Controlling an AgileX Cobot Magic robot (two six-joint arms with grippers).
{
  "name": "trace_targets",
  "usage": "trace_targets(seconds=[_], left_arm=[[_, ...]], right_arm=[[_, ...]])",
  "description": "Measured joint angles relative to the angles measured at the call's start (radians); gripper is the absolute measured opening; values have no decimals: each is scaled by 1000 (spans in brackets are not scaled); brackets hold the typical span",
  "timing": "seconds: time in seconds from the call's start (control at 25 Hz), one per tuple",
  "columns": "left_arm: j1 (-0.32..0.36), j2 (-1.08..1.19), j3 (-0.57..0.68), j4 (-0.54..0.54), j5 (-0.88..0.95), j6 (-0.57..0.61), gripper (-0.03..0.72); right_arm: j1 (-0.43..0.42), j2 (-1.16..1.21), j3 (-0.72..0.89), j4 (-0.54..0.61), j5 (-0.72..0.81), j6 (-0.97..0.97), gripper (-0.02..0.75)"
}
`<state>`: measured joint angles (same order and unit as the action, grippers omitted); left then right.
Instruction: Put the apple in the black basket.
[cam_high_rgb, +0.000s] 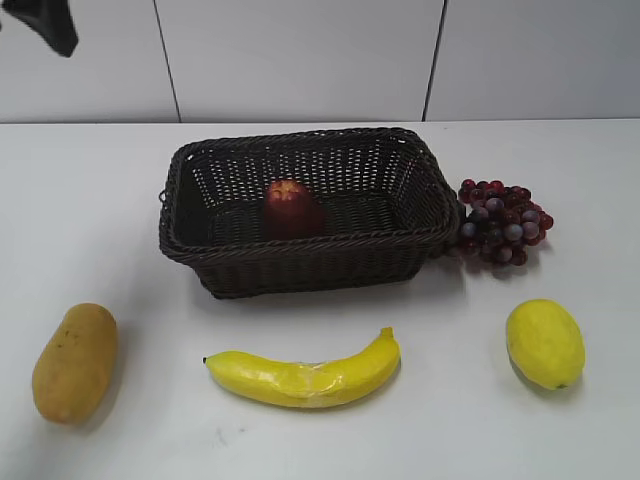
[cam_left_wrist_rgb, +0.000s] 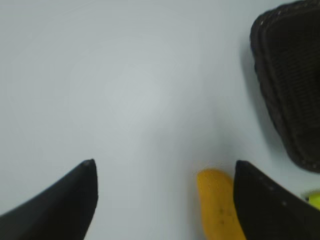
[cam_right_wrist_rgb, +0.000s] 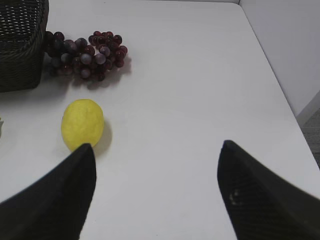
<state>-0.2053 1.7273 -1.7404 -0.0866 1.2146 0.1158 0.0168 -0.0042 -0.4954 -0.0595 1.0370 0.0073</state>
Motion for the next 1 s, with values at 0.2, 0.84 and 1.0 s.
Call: trace_targets(seconds=[0.2,0.84,1.0], left_arm=[[73,-207,267,-6,1,-3,634],[109,-1203,1079,-31,-116,-11,591],[109,-1433,1163,-32,-108,-11,591]], right_arm=[[0,0,0,0,0,0,571],[0,0,0,0,0,1,571],[0,0,0,0,0,0,571]])
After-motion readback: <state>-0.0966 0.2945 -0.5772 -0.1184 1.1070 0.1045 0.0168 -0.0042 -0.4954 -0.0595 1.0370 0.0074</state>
